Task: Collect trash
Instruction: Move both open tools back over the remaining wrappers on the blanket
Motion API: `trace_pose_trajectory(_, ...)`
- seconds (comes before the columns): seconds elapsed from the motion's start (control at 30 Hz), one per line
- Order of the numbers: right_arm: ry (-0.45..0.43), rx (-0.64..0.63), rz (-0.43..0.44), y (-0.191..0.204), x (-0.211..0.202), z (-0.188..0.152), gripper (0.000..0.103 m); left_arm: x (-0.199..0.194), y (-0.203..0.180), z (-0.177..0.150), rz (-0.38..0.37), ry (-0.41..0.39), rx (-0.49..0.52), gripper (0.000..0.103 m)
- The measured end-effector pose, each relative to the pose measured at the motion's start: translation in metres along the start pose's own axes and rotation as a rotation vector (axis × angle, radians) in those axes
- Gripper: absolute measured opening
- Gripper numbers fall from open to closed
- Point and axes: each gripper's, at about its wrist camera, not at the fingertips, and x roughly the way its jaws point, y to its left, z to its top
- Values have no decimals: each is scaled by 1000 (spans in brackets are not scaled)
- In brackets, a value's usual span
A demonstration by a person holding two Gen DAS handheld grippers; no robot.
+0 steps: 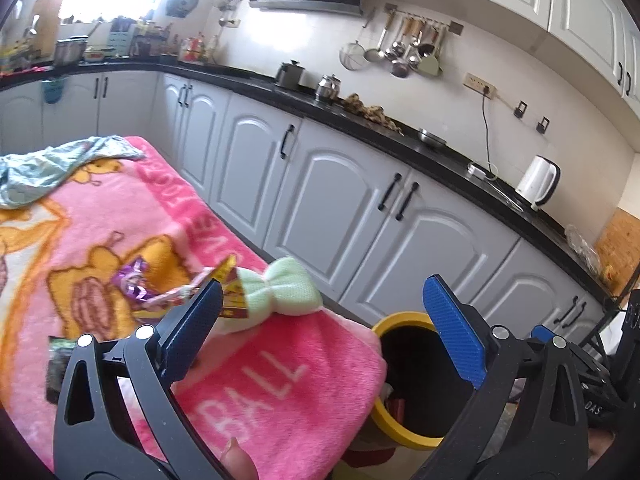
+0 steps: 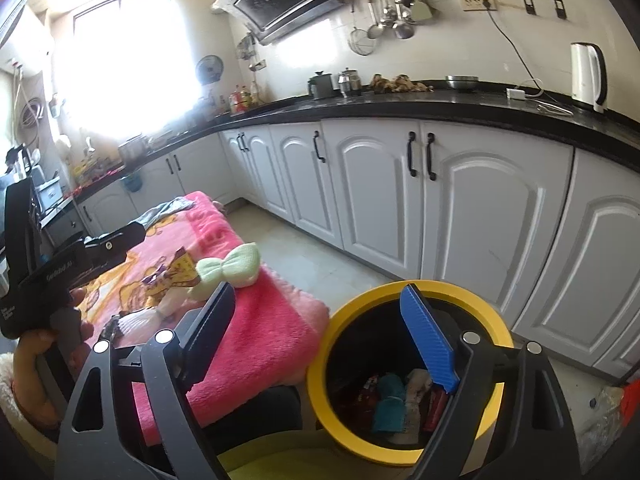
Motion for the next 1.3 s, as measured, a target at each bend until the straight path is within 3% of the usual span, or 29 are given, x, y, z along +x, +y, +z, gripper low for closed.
trace_pose_trajectory(0.57, 23, -124, 71, 64, 6, -7, 84, -39, 45, -5, 80, -31, -25, 92)
trace_pose_trajectory(1.3, 77, -255, 177, 136, 28, -17, 85, -61, 102, -18, 199, -29, -60, 92)
